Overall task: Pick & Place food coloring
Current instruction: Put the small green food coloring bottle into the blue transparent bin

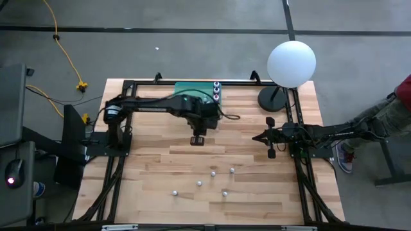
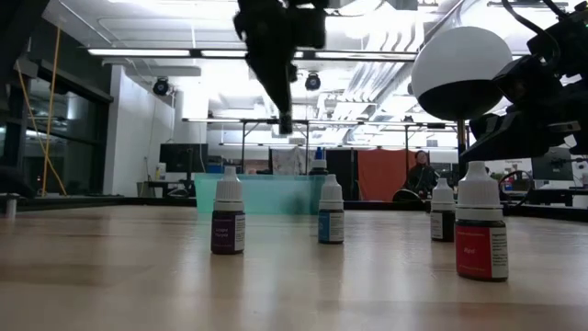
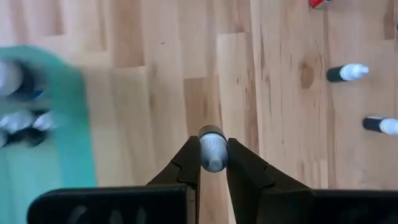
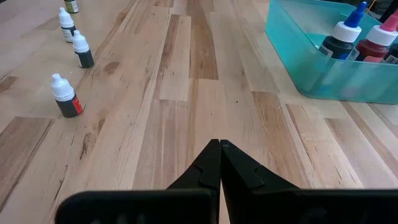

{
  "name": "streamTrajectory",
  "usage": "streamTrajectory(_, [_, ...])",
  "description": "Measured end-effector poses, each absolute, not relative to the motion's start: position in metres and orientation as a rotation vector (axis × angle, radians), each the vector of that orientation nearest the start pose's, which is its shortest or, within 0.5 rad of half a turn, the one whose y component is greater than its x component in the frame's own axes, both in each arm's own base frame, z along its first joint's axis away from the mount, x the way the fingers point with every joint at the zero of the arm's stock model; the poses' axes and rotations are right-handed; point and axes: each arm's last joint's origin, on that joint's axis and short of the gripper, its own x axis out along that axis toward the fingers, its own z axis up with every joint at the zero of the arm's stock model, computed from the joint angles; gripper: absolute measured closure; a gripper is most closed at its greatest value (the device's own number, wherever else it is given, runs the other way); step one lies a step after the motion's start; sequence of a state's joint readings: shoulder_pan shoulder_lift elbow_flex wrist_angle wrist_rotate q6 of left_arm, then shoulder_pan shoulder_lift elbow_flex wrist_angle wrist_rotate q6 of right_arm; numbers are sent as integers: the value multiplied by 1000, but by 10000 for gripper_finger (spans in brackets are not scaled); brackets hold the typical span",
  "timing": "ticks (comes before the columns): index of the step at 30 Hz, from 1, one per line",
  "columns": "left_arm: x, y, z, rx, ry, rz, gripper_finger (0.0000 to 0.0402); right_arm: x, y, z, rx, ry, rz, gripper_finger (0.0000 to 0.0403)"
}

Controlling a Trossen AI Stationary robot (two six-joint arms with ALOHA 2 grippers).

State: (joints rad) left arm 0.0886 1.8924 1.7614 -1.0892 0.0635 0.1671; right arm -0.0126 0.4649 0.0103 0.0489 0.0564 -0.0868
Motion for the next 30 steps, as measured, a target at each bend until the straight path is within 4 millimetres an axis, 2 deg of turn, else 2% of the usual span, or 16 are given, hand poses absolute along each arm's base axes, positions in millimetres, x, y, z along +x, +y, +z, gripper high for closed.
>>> streamTrajectory(3, [370,42,303,26,1201,-42,362,119,-3,130,-95,413,-50,402])
streamTrajectory(7, [347,62,309,-19,1190,23,362,119,-3,130,-94,409,-50,402])
streamTrajectory(12, [317,89,306,-124,1170,143,362,119,-3,130,-94,409,-50,402])
streamTrajectory(16, [303,114,300,-251,1134,272,362,119,-3,130,-94,409,-50,402])
streamTrajectory(23, [297,160,292,-338,1028,415,362,119,-3,130,-94,408,-50,402])
streamTrajectory(30, [293,200,271,-365,1050,476,362,119,-3,130,-94,409,-51,402])
